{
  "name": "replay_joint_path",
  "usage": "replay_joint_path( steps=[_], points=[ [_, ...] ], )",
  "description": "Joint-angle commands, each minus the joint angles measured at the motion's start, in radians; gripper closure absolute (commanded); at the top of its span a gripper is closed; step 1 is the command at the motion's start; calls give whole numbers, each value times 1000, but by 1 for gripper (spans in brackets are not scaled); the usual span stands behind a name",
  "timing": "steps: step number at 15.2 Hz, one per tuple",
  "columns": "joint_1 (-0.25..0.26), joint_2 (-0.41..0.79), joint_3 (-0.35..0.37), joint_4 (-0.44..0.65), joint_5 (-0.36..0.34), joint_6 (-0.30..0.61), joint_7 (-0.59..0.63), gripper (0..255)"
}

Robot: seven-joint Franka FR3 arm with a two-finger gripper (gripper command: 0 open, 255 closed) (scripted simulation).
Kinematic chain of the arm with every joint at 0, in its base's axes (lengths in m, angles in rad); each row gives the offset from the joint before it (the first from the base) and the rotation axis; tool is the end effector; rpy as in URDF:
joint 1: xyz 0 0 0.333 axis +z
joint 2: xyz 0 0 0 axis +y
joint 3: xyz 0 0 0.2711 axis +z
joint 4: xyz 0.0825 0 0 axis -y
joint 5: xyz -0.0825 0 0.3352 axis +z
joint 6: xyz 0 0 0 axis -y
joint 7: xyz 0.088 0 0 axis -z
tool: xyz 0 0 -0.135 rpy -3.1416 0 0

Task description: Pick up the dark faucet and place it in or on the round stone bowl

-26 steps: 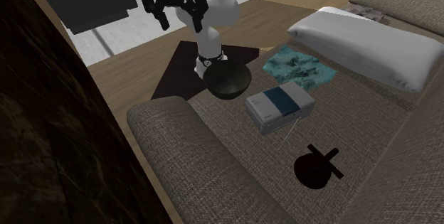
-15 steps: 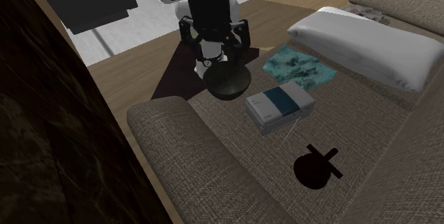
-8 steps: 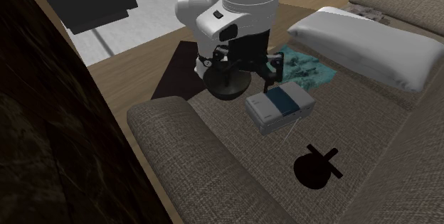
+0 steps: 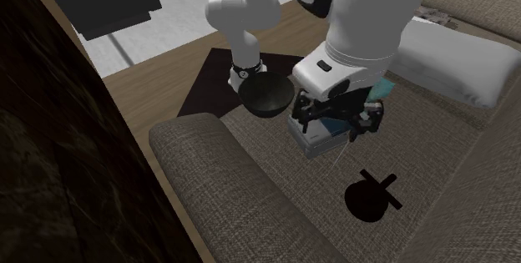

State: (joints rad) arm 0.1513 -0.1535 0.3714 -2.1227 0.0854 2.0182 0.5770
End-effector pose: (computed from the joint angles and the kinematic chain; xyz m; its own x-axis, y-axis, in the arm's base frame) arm 0.4079 0.2469 0.4238 0.9955 -0.0929 0.0204 -0.0920 -0.9949 -0.0405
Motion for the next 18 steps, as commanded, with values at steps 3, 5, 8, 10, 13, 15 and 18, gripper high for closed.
replay_joint_path(
  steps=[3,5,8,10,13,15,18],
  points=[
    [24,150,52,88,-81,49,95,0],
    [43,227,68,144,-130,59,143,0],
    [82,347,82,240,-206,62,213,0],
    [115,428,83,312,-256,57,254,0],
    [149,504,76,373,-299,59,287,0],
    [151,515,73,361,-306,81,292,0],
    [153,534,68,344,-317,114,299,0]
  ],
)
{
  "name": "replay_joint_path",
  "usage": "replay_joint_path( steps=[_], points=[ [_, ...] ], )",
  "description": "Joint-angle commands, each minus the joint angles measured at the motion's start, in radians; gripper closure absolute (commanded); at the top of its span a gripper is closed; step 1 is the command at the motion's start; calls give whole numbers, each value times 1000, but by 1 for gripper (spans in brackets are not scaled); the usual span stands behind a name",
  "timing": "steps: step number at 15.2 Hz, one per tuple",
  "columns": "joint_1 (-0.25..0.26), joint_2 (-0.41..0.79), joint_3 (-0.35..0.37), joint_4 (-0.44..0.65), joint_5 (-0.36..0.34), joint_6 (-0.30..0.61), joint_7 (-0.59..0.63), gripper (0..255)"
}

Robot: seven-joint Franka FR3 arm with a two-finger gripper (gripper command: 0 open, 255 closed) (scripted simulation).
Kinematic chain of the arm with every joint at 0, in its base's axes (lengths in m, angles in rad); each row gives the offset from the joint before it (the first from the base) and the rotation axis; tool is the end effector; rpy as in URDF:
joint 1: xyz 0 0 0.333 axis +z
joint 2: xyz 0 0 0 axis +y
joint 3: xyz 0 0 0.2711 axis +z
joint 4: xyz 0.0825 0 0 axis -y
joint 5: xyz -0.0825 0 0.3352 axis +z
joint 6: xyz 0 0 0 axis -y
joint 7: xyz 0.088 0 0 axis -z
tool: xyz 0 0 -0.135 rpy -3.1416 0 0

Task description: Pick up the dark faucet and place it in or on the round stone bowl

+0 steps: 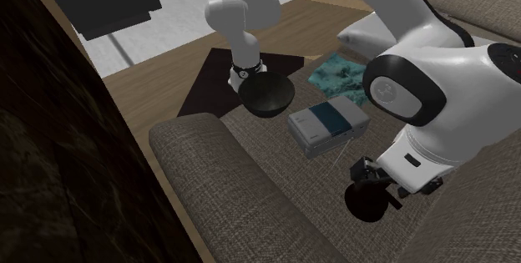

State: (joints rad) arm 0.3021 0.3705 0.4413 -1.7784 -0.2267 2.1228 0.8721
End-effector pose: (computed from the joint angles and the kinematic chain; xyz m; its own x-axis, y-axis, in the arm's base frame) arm 0.4517 0.3750 0.3229 0.9985 -0.0377 0.0386 -0.0383 -0.9992 0.0149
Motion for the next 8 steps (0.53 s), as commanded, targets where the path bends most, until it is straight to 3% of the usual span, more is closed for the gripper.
replay_joint_path(
  steps=[1,8],
  points=[
    [3,16,-4,-5,-9,20,6,0],
    [4,20,-5,-8,-11,26,7,0]
  ],
)
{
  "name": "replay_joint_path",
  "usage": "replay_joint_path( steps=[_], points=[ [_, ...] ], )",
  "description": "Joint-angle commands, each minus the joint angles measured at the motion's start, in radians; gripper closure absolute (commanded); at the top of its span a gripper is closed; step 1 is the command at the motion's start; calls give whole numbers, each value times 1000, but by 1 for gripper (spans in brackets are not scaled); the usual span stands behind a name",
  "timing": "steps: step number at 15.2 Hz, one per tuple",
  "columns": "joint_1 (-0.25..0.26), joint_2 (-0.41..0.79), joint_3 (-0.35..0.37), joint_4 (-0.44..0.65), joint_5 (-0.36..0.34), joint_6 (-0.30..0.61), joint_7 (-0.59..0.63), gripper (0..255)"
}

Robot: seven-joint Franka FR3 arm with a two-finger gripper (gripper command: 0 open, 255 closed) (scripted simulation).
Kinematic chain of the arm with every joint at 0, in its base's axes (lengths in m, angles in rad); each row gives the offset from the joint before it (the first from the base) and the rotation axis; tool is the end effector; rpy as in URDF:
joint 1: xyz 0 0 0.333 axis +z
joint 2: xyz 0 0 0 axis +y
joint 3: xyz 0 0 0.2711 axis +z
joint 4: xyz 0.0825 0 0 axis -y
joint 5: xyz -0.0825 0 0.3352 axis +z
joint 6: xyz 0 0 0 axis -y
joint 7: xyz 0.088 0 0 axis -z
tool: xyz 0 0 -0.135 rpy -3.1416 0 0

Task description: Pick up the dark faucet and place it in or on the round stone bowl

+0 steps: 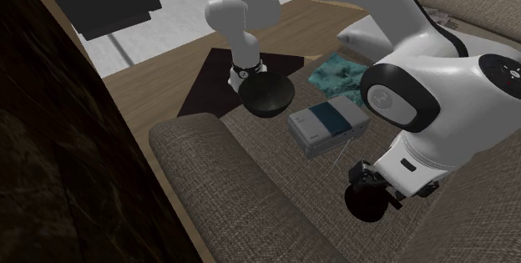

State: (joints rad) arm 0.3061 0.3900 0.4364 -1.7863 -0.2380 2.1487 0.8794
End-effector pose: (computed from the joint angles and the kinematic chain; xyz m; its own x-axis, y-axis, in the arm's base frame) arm 0.4526 0.3759 0.3110 0.9985 -0.0374 0.0391 -0.0380 -0.9992 0.0147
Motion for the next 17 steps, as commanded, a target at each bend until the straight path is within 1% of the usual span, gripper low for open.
replay_joint_path(
  steps=[1,2,11,17],
  points=[
    [0,0,0,0,0,0,0,0],
    [0,0,0,0,0,0,0,255],
    [0,0,0,0,0,0,0,255],
    [-5,-34,10,36,22,-66,-16,255]
  ],
)
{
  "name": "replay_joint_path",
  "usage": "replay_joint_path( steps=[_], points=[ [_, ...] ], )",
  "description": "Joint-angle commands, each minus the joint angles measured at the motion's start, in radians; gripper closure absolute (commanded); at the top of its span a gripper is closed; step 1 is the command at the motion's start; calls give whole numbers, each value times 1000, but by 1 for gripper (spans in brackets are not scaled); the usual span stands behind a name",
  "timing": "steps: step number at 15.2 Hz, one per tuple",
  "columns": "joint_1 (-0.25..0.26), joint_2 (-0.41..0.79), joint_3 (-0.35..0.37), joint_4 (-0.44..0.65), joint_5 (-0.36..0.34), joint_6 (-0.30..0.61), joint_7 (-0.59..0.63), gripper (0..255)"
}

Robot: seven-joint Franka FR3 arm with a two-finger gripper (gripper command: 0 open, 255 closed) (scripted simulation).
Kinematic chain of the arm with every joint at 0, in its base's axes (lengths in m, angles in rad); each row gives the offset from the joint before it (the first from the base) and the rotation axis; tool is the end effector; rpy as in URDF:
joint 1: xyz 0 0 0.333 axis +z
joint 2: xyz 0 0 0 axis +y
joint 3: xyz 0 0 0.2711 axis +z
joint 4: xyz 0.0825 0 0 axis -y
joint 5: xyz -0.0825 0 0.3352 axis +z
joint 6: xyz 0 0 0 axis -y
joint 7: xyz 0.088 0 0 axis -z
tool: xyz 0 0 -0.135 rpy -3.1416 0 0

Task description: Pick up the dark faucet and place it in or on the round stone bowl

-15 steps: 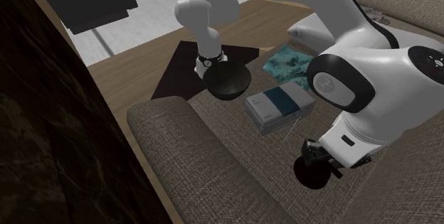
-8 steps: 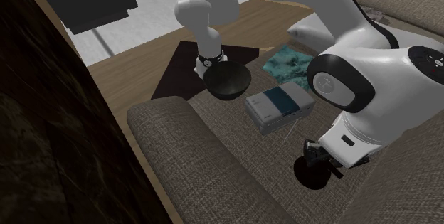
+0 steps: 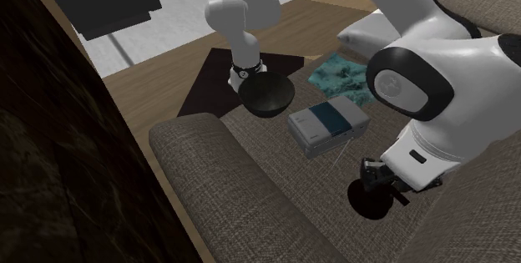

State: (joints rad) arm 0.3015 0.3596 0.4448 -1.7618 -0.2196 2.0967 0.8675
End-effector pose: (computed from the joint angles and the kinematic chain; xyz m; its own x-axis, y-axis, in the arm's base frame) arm 0.4516 0.3756 0.3336 0.9985 -0.0375 0.0389 -0.0382 -0.9992 0.0149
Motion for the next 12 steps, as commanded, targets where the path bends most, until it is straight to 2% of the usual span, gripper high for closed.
replay_joint_path(
  steps=[1,12],
  points=[
    [-2,-9,3,18,7,-26,-6,255],
    [-5,-53,14,109,35,-155,-29,255]
  ],
)
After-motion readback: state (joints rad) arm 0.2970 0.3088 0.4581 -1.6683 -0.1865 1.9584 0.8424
